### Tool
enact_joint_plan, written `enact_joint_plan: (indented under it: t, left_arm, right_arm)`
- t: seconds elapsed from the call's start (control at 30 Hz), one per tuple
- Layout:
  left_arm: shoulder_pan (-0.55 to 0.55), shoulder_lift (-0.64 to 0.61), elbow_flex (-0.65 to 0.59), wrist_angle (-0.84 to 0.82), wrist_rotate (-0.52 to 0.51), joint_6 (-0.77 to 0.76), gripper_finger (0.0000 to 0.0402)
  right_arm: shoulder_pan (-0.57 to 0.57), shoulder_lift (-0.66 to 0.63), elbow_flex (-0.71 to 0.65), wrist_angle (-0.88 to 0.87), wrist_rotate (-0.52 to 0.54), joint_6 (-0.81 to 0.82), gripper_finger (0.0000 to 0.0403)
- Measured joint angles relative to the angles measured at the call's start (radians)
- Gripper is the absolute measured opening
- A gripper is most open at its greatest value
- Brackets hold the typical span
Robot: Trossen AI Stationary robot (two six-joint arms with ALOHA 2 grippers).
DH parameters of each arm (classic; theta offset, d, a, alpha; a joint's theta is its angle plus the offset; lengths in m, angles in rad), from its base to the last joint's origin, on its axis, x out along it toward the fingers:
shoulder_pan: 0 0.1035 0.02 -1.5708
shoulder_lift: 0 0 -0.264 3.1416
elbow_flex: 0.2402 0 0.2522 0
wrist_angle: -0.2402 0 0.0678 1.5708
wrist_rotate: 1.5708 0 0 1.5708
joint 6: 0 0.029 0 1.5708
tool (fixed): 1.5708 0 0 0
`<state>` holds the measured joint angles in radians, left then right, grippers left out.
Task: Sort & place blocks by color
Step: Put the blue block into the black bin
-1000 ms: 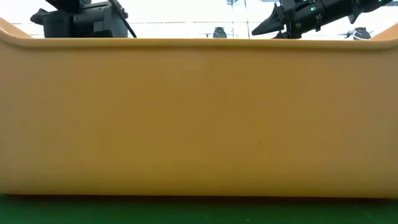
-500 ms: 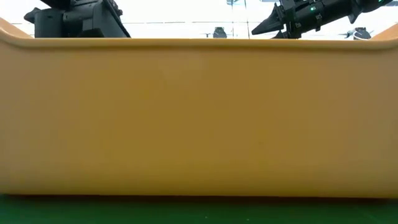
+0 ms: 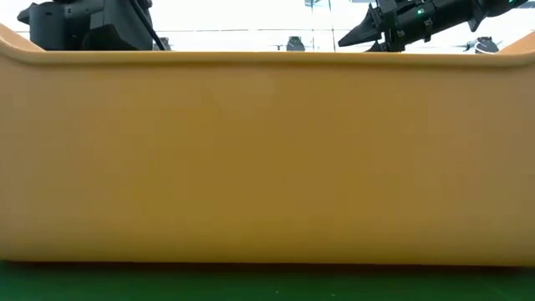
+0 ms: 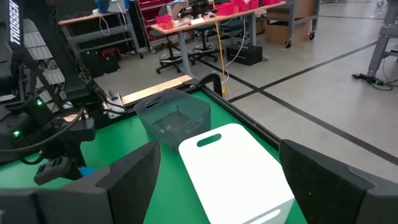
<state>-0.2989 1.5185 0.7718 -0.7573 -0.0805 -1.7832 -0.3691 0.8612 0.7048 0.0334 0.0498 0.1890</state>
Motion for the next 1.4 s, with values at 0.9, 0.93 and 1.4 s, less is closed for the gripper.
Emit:
enact_joint_plan:
  t: [0.9, 0.93, 1.4]
  left_arm:
    - [0.0, 0.0, 0.0, -0.094, -0.024, -0.054, 0.0209]
    - [0.0, 0.0, 0.0, -0.093, -0.024, -0.054, 0.0202]
    - [0.006, -0.002, 0.001, -0.082, 0.008, -0.108, 0.0131]
  right_arm:
    - [0.0, 0.0, 0.0, 0.0, 0.0, 0.0, 0.032]
    - [0.0, 0.0, 0.0, 0.0, 0.0, 0.0, 0.032]
    - [0.0, 0.0, 0.0, -0.001, 0.0, 0.0, 0.032]
